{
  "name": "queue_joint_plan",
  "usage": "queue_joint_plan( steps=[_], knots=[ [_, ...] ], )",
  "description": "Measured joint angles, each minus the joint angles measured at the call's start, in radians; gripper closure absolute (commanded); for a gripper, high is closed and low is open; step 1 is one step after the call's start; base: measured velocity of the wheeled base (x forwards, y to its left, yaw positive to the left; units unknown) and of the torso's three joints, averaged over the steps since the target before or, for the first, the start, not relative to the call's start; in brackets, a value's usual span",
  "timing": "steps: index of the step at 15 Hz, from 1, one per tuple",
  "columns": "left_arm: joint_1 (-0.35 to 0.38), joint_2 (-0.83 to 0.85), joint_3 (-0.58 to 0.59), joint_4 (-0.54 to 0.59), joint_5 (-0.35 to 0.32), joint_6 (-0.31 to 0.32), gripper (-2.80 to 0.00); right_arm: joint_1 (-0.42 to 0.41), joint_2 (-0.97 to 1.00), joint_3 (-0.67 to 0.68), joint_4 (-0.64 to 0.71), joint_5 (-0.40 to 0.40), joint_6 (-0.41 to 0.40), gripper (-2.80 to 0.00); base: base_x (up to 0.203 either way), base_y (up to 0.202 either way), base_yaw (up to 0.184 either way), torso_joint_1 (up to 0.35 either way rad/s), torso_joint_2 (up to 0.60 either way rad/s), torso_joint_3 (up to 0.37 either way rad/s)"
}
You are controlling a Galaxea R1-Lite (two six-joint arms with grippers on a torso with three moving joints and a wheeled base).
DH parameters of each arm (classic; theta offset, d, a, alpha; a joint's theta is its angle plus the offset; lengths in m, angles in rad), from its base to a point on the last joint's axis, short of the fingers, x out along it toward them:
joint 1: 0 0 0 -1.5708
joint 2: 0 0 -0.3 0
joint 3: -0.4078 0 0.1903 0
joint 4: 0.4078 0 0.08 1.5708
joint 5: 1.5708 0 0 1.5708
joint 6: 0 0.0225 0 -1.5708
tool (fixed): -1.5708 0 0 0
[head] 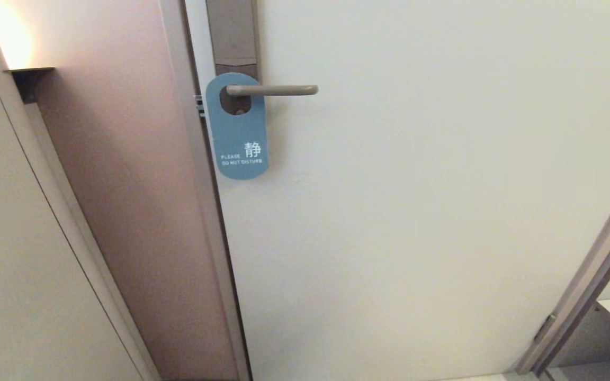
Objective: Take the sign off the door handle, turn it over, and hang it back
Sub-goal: Take down the sign
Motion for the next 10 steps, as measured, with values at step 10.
queue_joint_plan(
  steps=[10],
  knots=[
    [0.000, 0.000, 0.000, 0.000, 0.000, 0.000, 0.00, 0.033, -0.312, -0.004, 0.176, -0.073, 0.076, 0.00, 0.000, 0.000, 0.000, 0.000, 0.00, 0.000]
  ],
)
